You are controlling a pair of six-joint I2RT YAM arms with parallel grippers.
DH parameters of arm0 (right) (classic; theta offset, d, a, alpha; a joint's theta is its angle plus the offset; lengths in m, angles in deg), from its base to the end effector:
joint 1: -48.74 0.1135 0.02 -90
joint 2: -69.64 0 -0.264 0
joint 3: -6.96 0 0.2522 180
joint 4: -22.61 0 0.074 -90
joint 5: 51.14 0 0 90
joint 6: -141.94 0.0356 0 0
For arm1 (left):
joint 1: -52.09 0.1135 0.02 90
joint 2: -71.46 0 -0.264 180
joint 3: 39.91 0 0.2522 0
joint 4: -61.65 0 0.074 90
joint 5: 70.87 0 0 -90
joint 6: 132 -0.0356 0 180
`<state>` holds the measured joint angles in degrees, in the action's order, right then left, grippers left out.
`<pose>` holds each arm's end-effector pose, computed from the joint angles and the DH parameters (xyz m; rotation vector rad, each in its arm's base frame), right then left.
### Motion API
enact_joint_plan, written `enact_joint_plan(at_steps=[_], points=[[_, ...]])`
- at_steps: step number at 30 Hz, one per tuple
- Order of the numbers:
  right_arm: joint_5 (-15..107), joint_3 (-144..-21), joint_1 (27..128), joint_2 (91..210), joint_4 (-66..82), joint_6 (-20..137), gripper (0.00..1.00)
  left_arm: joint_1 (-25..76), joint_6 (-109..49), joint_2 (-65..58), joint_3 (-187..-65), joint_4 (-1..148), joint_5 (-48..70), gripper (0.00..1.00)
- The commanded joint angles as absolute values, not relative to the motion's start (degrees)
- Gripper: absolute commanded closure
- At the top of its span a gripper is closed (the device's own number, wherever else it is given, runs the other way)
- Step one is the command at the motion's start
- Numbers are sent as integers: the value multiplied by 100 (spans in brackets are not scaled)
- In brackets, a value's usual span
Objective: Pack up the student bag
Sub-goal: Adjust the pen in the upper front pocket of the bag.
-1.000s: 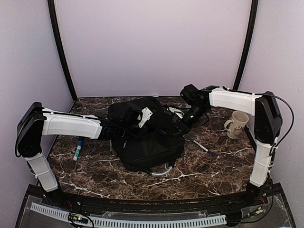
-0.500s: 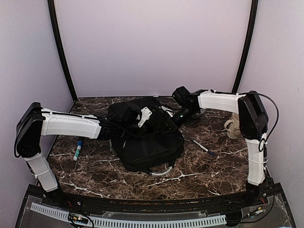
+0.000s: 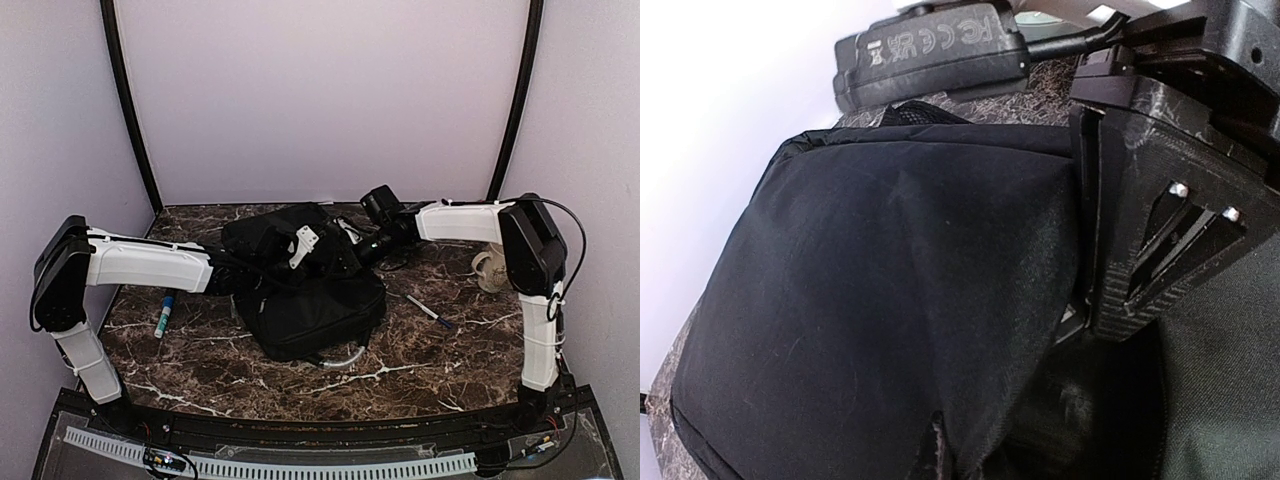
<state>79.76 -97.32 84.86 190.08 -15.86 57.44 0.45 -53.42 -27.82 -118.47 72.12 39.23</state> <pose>0.3533 0.2867 0.1886 -0.9725 2.3961 1.1859 0.2519 -0.2985 0.2292 0.9058 1.8715 -0.0566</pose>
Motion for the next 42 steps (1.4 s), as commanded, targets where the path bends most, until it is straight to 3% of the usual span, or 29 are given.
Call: enact_joint_plan(at_steps=[1,7,19,32,42], points=[[6990,-9457,8513,18731,-43,6505,82,-126,-5360,-2356,-11890,6834,3574,98],[7521,-9473,8519,18636,-330,6430,75,-128,-5403,-2376,-11896,6859,3640,98],[7832,-8213,8247,16954,-885,4915,66,-126,-5387,-2467,-11924,6900,3715,98],[5324,-6412,7561,15476,-1874,3399,64,-126,-5332,-2566,-11989,6973,3665,98],[3838,-5955,7379,15729,-2579,3154,61,-126,-5263,-2640,-12071,7098,3602,98]])
